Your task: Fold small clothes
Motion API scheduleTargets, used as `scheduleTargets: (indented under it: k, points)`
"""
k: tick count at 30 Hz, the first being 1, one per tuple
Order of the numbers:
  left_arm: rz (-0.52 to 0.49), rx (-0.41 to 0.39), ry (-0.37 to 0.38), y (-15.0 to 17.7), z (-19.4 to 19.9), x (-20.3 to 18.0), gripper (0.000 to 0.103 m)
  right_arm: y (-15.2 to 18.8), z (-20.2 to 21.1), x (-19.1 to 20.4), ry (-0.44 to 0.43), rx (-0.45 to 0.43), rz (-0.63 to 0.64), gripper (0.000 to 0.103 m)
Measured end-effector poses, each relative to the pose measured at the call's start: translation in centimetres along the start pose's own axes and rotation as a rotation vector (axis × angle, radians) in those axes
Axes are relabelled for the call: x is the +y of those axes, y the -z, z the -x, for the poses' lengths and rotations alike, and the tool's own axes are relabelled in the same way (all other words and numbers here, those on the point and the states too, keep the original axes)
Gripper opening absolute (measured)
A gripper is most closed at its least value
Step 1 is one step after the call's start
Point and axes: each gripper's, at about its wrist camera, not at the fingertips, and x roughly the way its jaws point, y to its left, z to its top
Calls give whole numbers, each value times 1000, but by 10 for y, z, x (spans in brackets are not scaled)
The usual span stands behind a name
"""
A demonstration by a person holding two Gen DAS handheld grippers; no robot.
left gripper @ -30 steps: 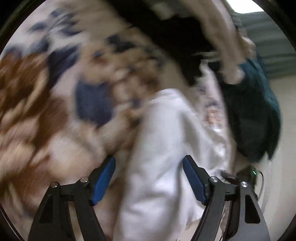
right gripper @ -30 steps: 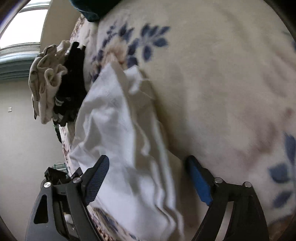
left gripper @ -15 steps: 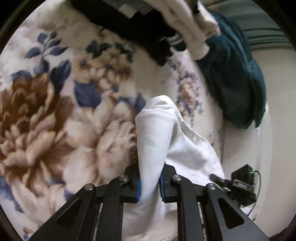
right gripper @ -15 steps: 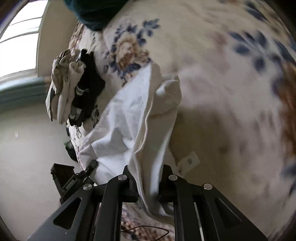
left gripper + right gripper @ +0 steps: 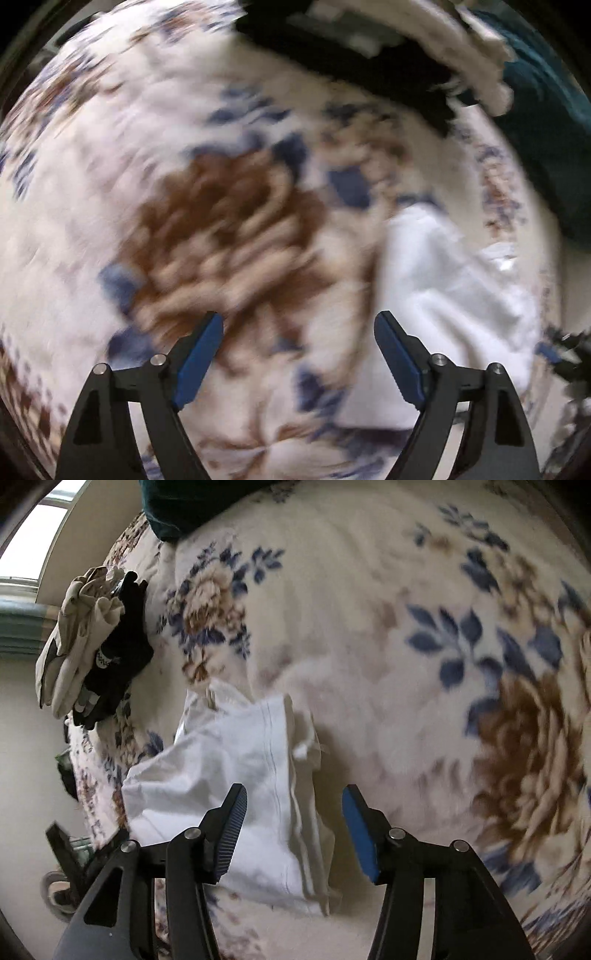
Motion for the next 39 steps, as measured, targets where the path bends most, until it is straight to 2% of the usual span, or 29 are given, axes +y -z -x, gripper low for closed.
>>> scheduleTargets:
  k: [3,4,5,6,7,9,12,16,17,18,19,20,22,25,27,28,29,31,33,34,36,37,38,39]
  points:
    - [54,57,-42,9,-26,20,83,-15,-23,2,29,27,-9,57]
    - [68,59,-40,11,-30,26,83,-19,-32,-2,7,47,-31,57]
    - [65,48,-28,12,-31,29,83,-22,-39,-4,-30,63,-51,44]
    - [54,46,-32,13,-32,31,84,-23,-42,-3,-43,52,-55,27]
    - [41,48,-39,13,-34,31,88,-24,-41,2,-34,25,-30,9]
    - [14,57,-19,12,-41,29,102,-25,-28,22,10,-42,57,8]
    - [-25,78,-61,10,-59,18,103,-29,-5,45,46,-131,137,8]
    - [-36,63,-116,10,-66,7,103,-41,-6,52,104,-152,173,9]
    - [-36,48,-122,12,-67,5,103,-45,-11,48,88,-120,161,16]
    - [-29,45,-125,11,-71,1,103,-47,-15,41,79,-81,130,19]
    - [-25,49,-129,11,-73,-1,103,-47,-16,32,62,-73,92,25]
    - [-25,54,-133,12,-73,-4,103,-44,-17,26,32,-72,67,43]
    - [-22,67,-130,14,-69,-12,103,-43,-22,9,-51,-45,-7,64]
    - [18,4,-92,4,-41,-11,103,-45,-40,-4,-135,0,-58,64]
    - [25,-32,-66,-4,-25,-17,103,-47,-50,-2,-133,11,-45,62]
    - [25,-41,-58,-7,-21,-20,103,-47,-50,3,-139,-2,-18,38]
    - [22,-59,-43,-12,-16,-27,103,-47,-47,10,-102,-27,17,6]
    - [-5,-70,-20,-20,-16,-41,103,-46,-38,17,-40,-61,30,6]
    - [-34,-66,-26,-26,-24,-55,103,-46,-35,18,13,-44,11,8]
    - [-48,-64,-30,-28,-30,-63,103,-46,-31,23,57,-33,22,14]
    - [-61,-66,-19,-30,-36,-72,103,-42,-14,46,125,-48,103,19]
    - [-66,-64,-15,-30,-40,-76,103,-40,-4,61,155,-60,150,31]
    - [-64,-65,-11,-29,-44,-80,103,-36,5,75,155,-73,196,38]
    - [-54,-57,5,-27,-49,-82,103,-33,12,93,118,-75,248,40]
